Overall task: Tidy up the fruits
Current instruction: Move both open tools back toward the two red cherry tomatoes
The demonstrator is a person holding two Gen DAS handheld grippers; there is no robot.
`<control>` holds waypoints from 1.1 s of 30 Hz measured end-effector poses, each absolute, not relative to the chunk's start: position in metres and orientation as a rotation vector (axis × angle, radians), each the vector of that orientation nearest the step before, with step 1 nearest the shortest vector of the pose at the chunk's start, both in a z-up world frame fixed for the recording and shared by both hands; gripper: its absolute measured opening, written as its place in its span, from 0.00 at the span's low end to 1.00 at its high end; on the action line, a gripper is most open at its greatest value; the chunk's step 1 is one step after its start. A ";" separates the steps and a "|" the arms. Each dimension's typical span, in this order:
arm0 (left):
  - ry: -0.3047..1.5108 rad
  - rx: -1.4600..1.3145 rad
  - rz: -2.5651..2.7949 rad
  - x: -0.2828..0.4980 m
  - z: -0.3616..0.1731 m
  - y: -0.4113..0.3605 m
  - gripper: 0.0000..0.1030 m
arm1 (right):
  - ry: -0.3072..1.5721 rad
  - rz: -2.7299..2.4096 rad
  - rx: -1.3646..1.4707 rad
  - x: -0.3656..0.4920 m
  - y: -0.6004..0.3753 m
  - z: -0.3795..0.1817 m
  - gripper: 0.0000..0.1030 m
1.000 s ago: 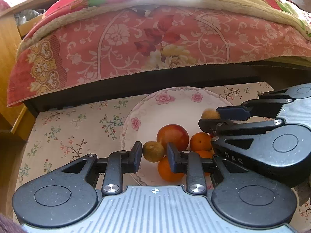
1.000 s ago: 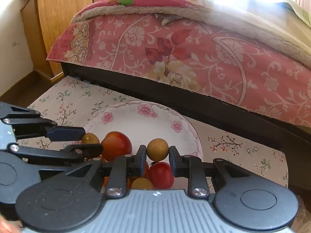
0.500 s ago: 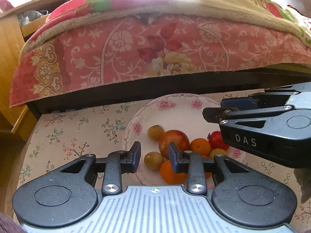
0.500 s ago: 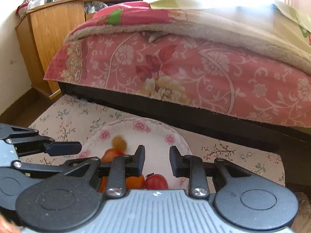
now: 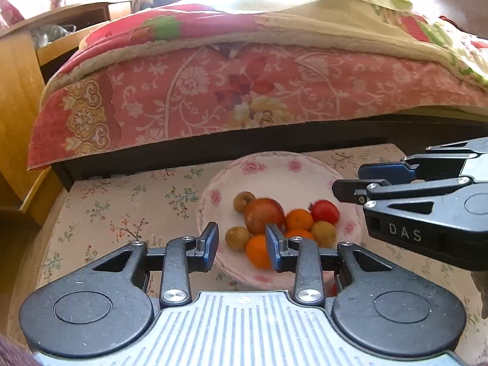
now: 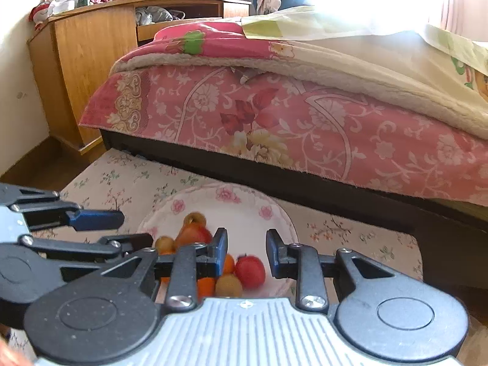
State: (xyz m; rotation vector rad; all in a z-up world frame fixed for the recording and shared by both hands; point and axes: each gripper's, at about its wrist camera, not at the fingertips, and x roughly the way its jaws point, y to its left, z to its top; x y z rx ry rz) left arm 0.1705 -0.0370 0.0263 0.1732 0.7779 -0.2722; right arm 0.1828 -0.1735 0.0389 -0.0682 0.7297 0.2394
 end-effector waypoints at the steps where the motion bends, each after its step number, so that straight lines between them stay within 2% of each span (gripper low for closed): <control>1: 0.780 0.176 -0.282 0.166 0.026 -0.037 0.42 | 0.734 0.239 -0.071 0.178 -0.173 0.039 0.30; 13: 0.838 0.223 -0.359 0.128 0.008 -0.030 0.43 | 0.840 0.271 -0.116 0.124 -0.169 0.009 0.31; 33: 0.890 0.244 -0.456 0.124 -0.017 -0.035 0.46 | 0.920 0.326 -0.159 0.147 -0.156 -0.031 0.32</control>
